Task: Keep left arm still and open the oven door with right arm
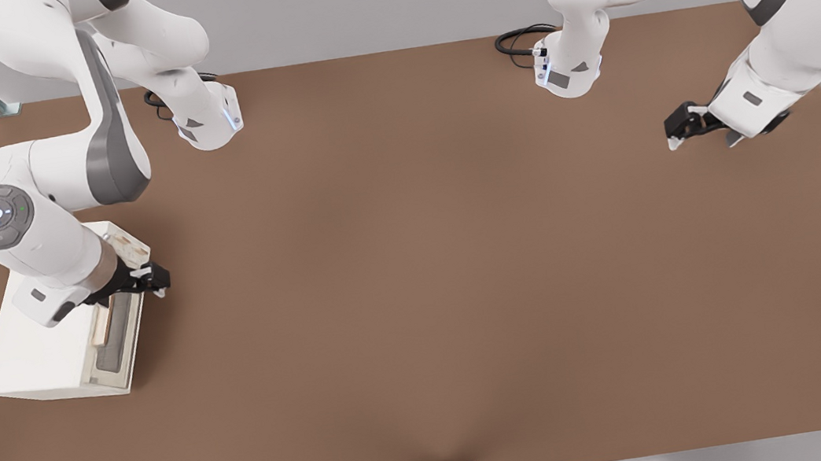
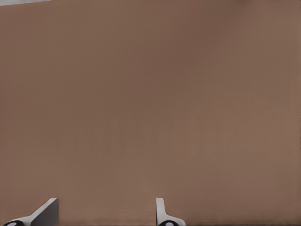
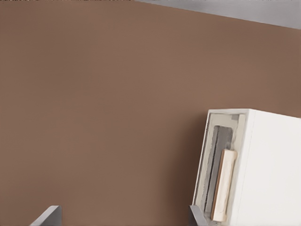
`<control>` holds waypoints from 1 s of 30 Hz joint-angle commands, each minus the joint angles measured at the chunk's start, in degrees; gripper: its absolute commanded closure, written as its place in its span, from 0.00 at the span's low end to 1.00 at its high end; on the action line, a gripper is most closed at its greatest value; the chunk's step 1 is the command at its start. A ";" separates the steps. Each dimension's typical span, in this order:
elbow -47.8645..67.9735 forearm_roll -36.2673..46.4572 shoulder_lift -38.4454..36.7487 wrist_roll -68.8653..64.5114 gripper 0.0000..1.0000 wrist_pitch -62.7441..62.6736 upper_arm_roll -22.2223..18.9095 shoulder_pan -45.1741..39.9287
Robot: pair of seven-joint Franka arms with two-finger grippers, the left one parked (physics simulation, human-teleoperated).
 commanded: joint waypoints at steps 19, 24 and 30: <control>-17.94 -52.94 9.36 42.39 0.79 5.30 0.08 0.36; -17.85 -52.68 11.65 43.62 0.79 6.53 0.08 0.10; -18.03 -53.03 13.32 43.62 0.79 7.49 -0.01 -0.96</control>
